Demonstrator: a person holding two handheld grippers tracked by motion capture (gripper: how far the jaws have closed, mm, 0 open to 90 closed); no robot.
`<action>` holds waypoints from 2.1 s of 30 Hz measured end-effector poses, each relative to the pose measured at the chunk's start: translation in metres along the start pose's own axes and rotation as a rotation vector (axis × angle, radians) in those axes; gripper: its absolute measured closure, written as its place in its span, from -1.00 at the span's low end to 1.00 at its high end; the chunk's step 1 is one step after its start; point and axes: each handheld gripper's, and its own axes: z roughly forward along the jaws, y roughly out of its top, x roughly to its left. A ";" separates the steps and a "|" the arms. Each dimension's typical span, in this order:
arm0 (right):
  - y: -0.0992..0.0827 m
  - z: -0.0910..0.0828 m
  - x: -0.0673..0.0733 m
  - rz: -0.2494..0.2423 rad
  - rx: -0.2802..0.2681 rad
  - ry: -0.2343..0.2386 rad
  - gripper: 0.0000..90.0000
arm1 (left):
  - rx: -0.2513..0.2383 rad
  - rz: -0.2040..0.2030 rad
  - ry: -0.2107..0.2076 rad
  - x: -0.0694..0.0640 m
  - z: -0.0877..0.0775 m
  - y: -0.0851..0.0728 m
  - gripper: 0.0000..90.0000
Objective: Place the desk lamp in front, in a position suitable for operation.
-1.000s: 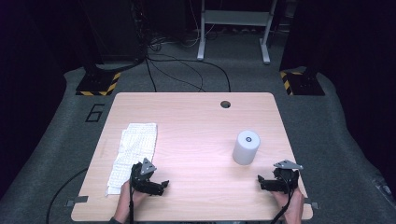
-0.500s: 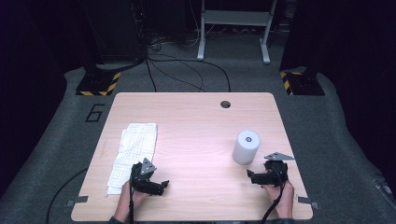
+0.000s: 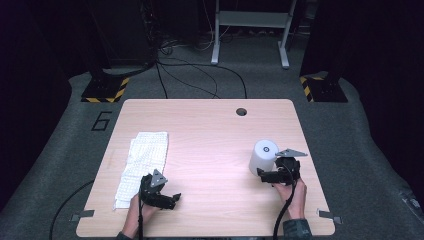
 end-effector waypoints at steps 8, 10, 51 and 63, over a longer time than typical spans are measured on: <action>0.015 0.010 -0.003 -0.006 -0.019 0.019 -1.00 | 0.000 0.000 0.000 0.000 0.000 0.000 -1.00; 0.018 0.015 -0.003 -0.015 -0.028 0.024 -1.00 | 0.000 0.000 0.000 0.000 0.000 0.000 -1.00; 0.026 0.022 0.012 -0.118 -0.131 0.043 -0.82 | 0.000 0.000 0.000 0.000 0.000 0.000 -1.00; 0.042 0.018 0.049 -0.189 -0.159 0.128 -0.82 | 0.000 0.000 0.000 0.000 0.000 0.000 -1.00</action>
